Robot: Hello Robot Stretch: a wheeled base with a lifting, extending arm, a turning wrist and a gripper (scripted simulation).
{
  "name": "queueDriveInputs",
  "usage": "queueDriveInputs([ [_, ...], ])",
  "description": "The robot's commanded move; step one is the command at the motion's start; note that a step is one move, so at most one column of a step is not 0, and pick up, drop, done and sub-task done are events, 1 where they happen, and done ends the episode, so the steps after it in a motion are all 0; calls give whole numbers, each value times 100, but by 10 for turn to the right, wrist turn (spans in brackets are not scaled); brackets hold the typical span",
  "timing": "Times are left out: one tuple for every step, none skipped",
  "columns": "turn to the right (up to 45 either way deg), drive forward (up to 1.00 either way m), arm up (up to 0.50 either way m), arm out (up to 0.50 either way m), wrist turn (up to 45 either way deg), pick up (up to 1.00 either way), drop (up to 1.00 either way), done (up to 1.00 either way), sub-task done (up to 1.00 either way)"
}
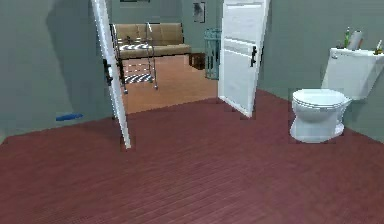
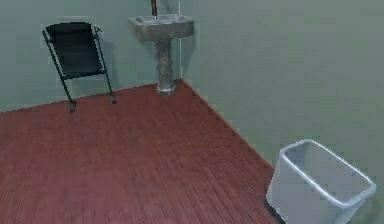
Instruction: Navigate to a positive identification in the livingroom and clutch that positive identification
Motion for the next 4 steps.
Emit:
queueDriveInputs([
  [0, 100, 0, 0, 0, 0, 0, 0, 0],
  [-30, 0, 0, 0, 0, 0, 0, 0, 0],
  [0, 100, 0, 0, 0, 0, 0, 0, 0],
  [0, 100, 0, 0, 0, 0, 0, 0, 0],
])
